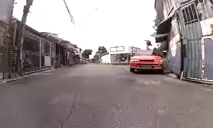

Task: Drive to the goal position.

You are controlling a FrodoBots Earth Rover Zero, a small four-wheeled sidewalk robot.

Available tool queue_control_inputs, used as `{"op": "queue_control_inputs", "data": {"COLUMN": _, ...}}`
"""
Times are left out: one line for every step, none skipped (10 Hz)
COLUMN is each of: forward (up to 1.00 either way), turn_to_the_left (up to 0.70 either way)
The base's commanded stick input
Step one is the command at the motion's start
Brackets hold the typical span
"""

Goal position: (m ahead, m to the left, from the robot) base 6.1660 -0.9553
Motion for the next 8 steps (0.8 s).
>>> {"op": "queue_control_inputs", "data": {"forward": 1.0, "turn_to_the_left": 0.14}}
{"op": "queue_control_inputs", "data": {"forward": 1.0, "turn_to_the_left": 0.4}}
{"op": "queue_control_inputs", "data": {"forward": 1.0, "turn_to_the_left": 0.39}}
{"op": "queue_control_inputs", "data": {"forward": 1.0, "turn_to_the_left": 0.09}}
{"op": "queue_control_inputs", "data": {"forward": 1.0, "turn_to_the_left": 0.0}}
{"op": "queue_control_inputs", "data": {"forward": 1.0, "turn_to_the_left": 0.0}}
{"op": "queue_control_inputs", "data": {"forward": 1.0, "turn_to_the_left": 0.0}}
{"op": "queue_control_inputs", "data": {"forward": 1.0, "turn_to_the_left": 0.0}}
